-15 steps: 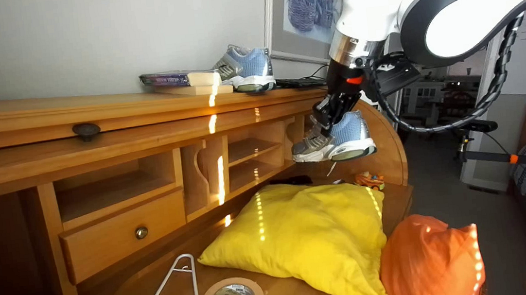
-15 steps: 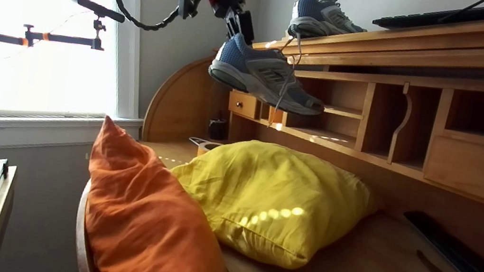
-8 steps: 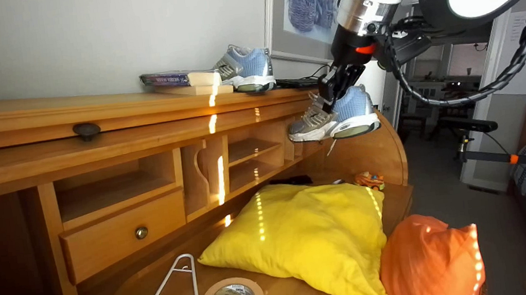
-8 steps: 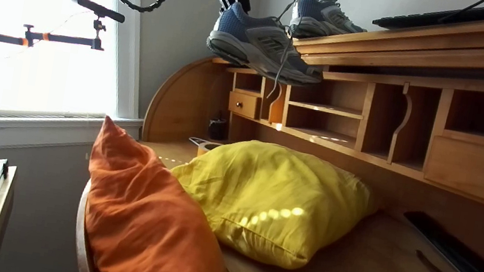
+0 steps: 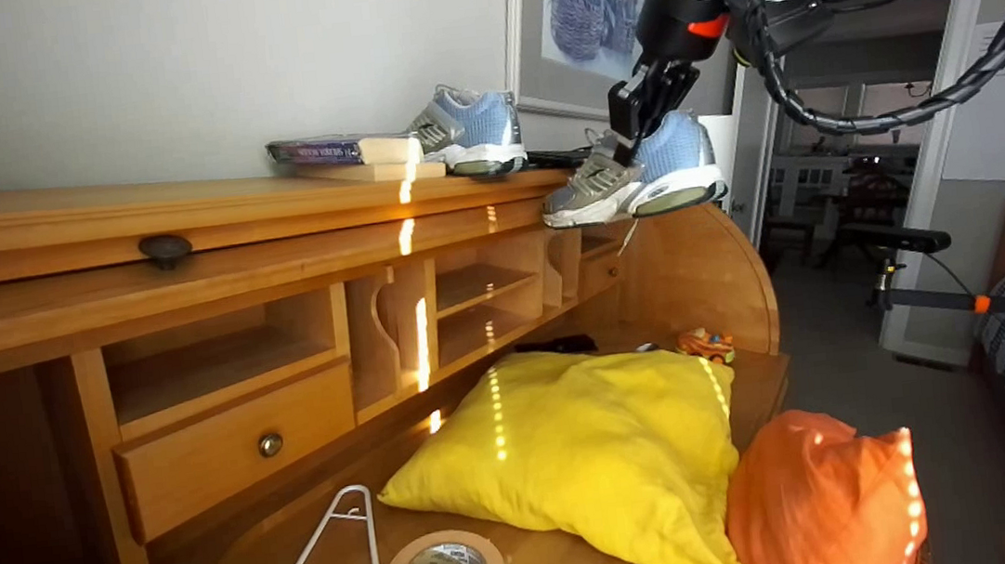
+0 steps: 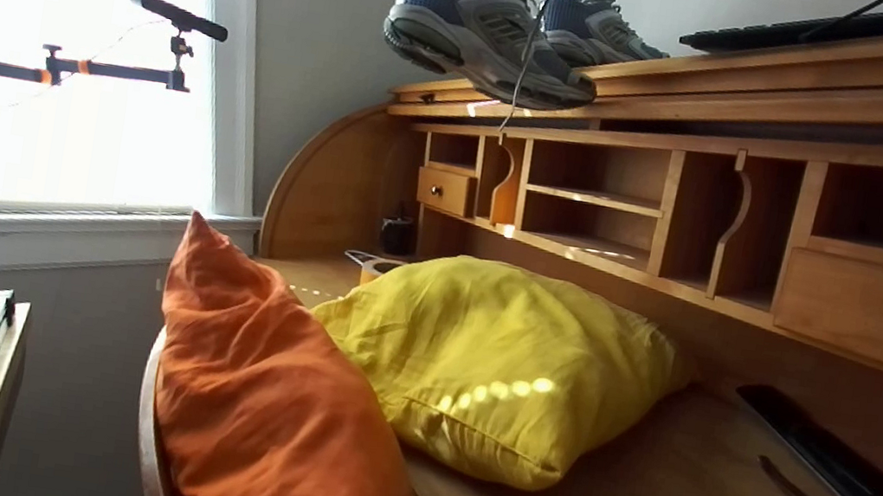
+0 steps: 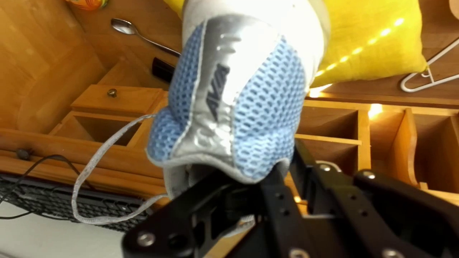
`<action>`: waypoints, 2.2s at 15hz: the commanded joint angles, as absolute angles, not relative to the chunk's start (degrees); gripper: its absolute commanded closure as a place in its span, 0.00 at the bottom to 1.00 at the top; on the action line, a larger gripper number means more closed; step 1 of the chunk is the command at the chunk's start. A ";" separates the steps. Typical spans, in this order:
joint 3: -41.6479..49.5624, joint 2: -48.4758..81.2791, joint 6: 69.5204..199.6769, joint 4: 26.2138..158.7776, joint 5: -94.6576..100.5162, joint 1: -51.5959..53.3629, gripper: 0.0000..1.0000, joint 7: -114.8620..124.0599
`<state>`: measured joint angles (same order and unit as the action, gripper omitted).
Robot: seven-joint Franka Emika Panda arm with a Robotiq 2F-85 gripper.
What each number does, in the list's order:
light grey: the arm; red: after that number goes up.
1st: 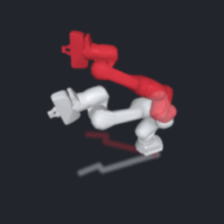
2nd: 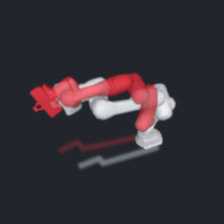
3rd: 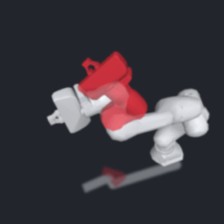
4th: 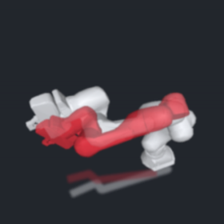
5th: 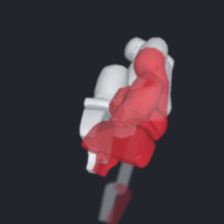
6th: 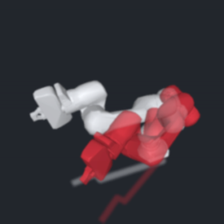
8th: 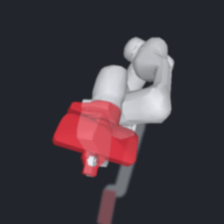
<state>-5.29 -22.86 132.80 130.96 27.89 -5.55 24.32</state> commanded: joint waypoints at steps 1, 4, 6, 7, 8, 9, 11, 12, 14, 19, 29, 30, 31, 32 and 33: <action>-5.68 -23.43 130.56 128.11 26.85 -5.83 0.96 21.38; -5.71 -23.27 130.60 126.56 26.96 -5.80 0.96 20.48; -5.81 -23.08 130.94 125.42 27.49 -6.01 0.96 20.23; -5.75 -22.86 131.08 124.77 27.57 -6.08 0.96 20.00; -5.70 -22.62 131.12 124.08 27.62 -6.15 0.96 19.71; -5.63 -22.33 131.36 123.41 27.71 -6.25 0.96 19.41; -5.42 -21.68 131.49 122.06 27.77 -6.35 0.96 18.51; -5.31 -21.09 131.70 121.22 28.00 -6.55 0.96 18.16; -4.90 -19.95 131.71 119.65 28.06 -6.78 0.96 17.10; -3.10 -16.65 132.10 115.82 27.74 -6.89 0.96 12.61; 2.06 -8.31 137.25 109.13 22.52 -5.79 0.96 -0.69; 2.40 -7.42 137.80 108.54 21.31 -5.68 0.96 -2.27; 2.66 -6.49 138.44 107.98 20.57 -5.71 0.96 -3.47; 2.96 -5.68 139.13 107.52 19.45 -5.66 0.96 -5.01; 3.18 -4.76 139.54 106.81 18.52 -5.67 0.96 -6.25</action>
<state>1.70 -7.61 137.85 109.79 22.04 -6.59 -1.49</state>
